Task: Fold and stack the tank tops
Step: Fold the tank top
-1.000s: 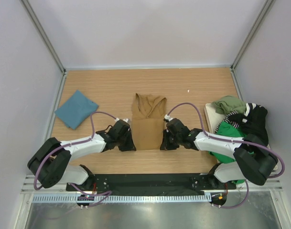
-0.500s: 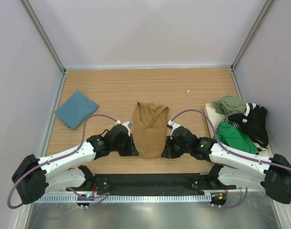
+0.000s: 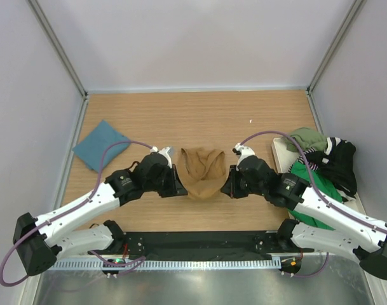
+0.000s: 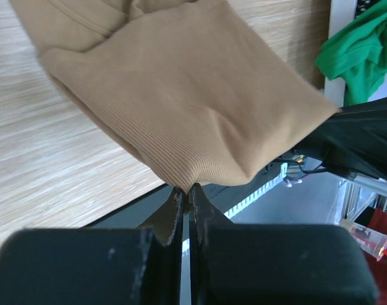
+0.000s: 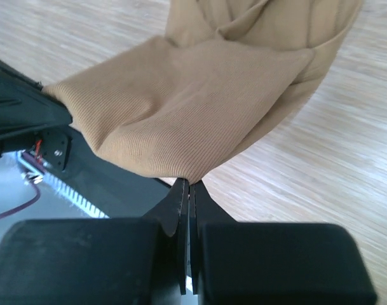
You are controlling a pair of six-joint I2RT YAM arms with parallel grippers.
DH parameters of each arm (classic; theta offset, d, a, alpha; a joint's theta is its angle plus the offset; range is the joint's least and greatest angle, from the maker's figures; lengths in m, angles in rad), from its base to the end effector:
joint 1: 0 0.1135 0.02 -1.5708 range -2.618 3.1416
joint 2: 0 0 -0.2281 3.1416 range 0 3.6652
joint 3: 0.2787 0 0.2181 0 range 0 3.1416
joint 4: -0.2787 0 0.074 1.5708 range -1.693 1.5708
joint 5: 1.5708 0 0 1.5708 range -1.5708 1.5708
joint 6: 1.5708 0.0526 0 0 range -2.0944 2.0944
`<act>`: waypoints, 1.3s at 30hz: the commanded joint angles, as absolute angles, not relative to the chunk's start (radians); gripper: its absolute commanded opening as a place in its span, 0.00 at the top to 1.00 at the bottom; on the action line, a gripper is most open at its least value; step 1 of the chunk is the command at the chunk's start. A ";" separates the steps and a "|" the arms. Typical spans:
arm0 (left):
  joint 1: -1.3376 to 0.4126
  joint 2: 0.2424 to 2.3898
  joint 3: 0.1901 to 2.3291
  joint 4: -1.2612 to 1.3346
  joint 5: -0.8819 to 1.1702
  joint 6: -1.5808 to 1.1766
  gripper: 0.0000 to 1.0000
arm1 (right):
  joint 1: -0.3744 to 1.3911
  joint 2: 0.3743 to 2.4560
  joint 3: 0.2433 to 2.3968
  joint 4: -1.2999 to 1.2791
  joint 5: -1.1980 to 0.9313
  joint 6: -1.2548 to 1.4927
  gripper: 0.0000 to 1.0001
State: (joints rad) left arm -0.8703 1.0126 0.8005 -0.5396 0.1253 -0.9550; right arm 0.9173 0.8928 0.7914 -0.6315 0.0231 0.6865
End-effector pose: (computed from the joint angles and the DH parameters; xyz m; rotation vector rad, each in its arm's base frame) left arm 0.1297 -0.1640 0.2353 -0.0387 2.5630 -0.9783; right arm 0.1139 0.1467 0.2449 -0.2681 2.4216 0.7602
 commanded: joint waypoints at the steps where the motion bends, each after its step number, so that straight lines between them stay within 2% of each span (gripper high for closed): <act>1: -0.868 1.038 0.853 -0.563 0.132 -0.959 1.00 | 0.920 0.919 0.880 -0.712 0.155 0.661 0.99; 16: -0.766 1.135 0.865 -0.457 0.224 -0.977 0.99 | 0.907 1.072 0.983 -0.698 0.348 0.621 0.99; 25: -0.701 1.198 0.894 -0.449 0.248 -0.950 0.99 | 0.824 1.153 1.037 -0.637 0.338 0.565 0.99; 39: -0.551 1.333 0.976 -0.445 0.324 -0.874 0.99 | 0.675 1.356 1.157 -0.557 0.212 0.477 0.99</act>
State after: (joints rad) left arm -0.5777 1.3163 0.9344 -0.4637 0.2848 -0.9138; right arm 0.6952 1.3289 1.0946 -0.6144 0.2237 0.5159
